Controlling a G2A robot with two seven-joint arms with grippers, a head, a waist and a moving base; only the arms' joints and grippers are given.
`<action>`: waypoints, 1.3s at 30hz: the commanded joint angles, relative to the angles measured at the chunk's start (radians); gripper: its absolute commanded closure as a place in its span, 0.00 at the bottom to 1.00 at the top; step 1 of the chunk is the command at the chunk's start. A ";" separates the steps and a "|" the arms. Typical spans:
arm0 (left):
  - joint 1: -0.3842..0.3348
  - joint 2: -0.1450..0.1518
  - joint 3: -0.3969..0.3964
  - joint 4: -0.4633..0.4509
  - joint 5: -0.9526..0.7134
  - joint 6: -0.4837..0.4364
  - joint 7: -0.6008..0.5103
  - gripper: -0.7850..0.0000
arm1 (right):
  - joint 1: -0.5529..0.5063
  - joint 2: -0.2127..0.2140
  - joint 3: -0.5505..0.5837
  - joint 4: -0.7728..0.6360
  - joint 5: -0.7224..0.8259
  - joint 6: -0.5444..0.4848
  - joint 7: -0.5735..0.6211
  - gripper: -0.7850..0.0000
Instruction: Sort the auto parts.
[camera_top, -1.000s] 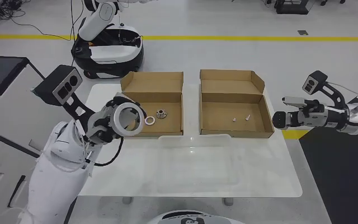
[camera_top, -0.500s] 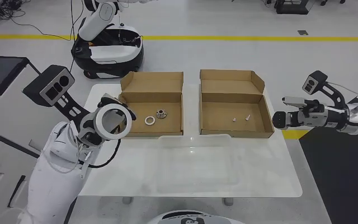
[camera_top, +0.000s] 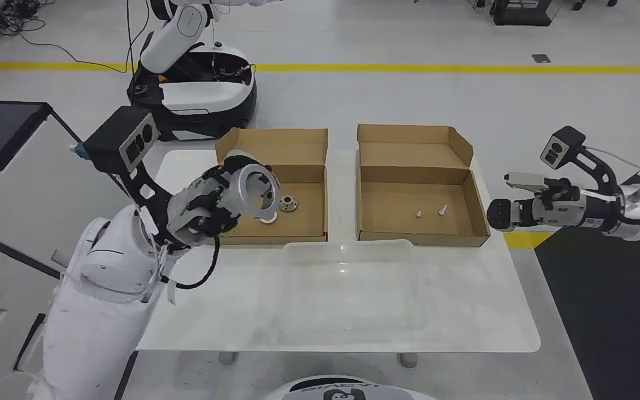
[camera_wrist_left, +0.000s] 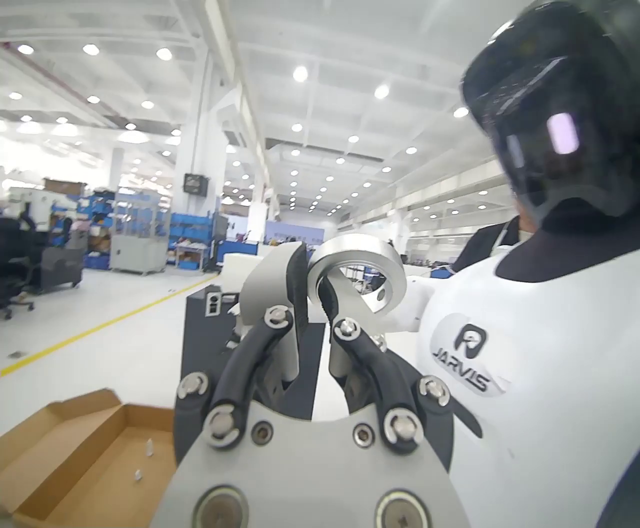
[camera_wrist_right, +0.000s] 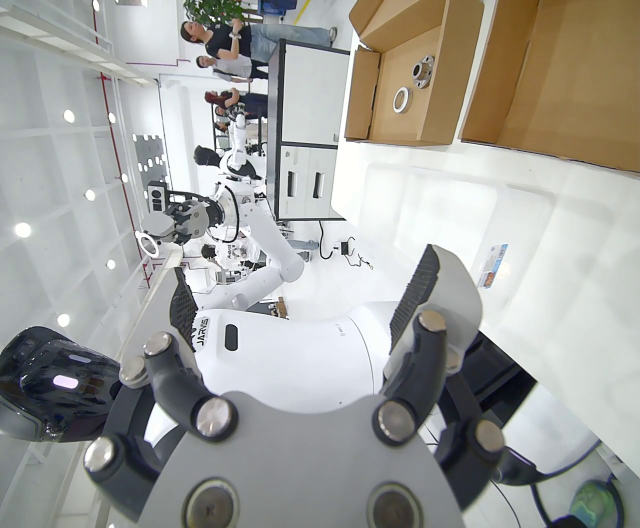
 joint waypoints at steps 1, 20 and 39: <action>0.015 0.001 0.002 -0.005 0.029 0.076 -0.016 1.00 | 0.000 0.000 0.000 0.000 0.000 0.000 0.000 0.00; -0.608 -0.012 0.246 0.174 0.417 0.760 -0.612 1.00 | 0.000 0.000 0.000 0.000 0.000 0.000 0.000 0.00; -0.903 -0.102 0.752 0.629 0.933 0.821 -0.955 1.00 | 0.000 0.000 0.000 0.000 0.000 0.000 0.000 0.00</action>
